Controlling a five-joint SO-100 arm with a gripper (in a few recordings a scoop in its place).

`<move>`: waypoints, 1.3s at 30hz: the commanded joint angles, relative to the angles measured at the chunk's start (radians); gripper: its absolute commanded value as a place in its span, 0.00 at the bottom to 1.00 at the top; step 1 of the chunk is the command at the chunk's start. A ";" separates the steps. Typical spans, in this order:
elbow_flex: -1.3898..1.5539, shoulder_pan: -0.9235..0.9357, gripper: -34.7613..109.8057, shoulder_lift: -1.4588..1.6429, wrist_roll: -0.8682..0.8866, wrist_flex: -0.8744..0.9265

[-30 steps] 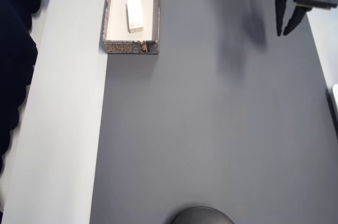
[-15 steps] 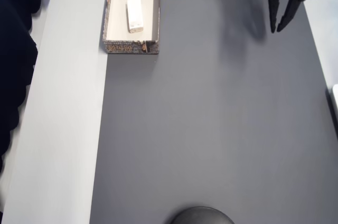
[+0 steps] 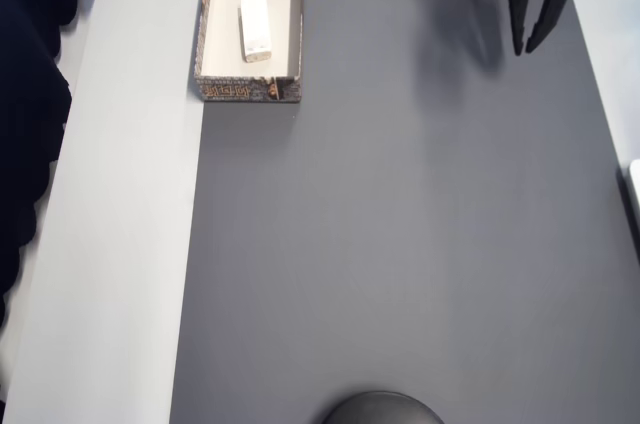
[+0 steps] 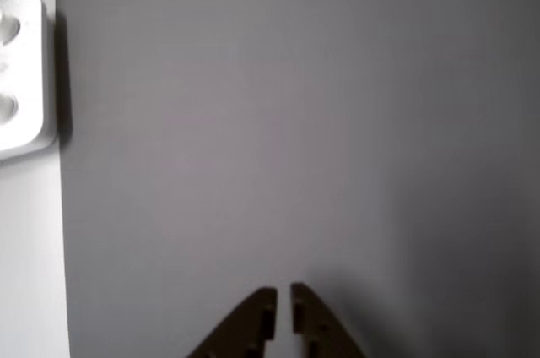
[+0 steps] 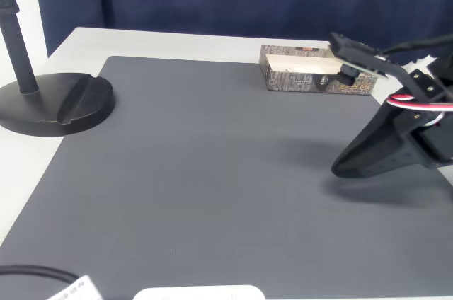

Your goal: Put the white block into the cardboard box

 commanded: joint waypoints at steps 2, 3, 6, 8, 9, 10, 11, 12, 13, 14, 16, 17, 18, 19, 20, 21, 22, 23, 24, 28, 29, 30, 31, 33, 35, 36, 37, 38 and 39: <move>0.015 0.026 0.23 0.084 0.066 0.034; 0.026 0.029 0.23 0.104 0.075 0.032; 0.060 0.029 0.23 0.152 0.092 0.031; 0.084 0.017 0.23 0.183 0.086 0.032; 0.101 0.009 0.23 0.206 0.083 0.032; 0.117 0.003 0.23 0.229 0.075 0.032; 0.130 0.000 0.23 0.252 0.067 0.032; 0.144 -0.002 0.23 0.272 0.066 0.032; 0.156 -0.002 0.23 0.293 0.066 0.038; 0.166 -0.002 0.23 0.316 0.071 0.049; 0.176 -0.002 0.23 0.357 0.083 0.084; 0.176 -0.002 0.23 0.379 0.092 0.110; 0.176 -0.002 0.23 0.403 0.098 0.143; 0.176 -0.002 0.23 0.426 0.104 0.175; 0.176 -0.002 0.23 0.443 0.109 0.196; 0.178 -0.002 0.23 0.451 0.115 0.209; 0.178 -0.002 0.23 0.456 0.123 0.218; 0.178 -0.006 0.23 0.456 0.130 0.225; 0.178 -0.011 0.23 0.456 0.135 0.238; 0.178 -0.020 0.23 0.456 0.140 0.304; 0.178 -0.021 0.23 0.457 0.140 0.319; 0.178 -0.025 0.23 0.457 0.140 0.330; 0.178 -0.026 0.23 0.457 0.143 0.334; 0.178 -0.026 0.23 0.457 0.150 0.337; 0.178 -0.026 0.23 0.457 0.181 0.341; 0.178 -0.023 0.23 0.457 0.206 0.342; 0.178 -0.023 0.23 0.457 0.210 0.342; 0.178 -0.021 0.23 0.457 0.216 0.342; 0.178 -0.020 0.23 0.457 0.225 0.342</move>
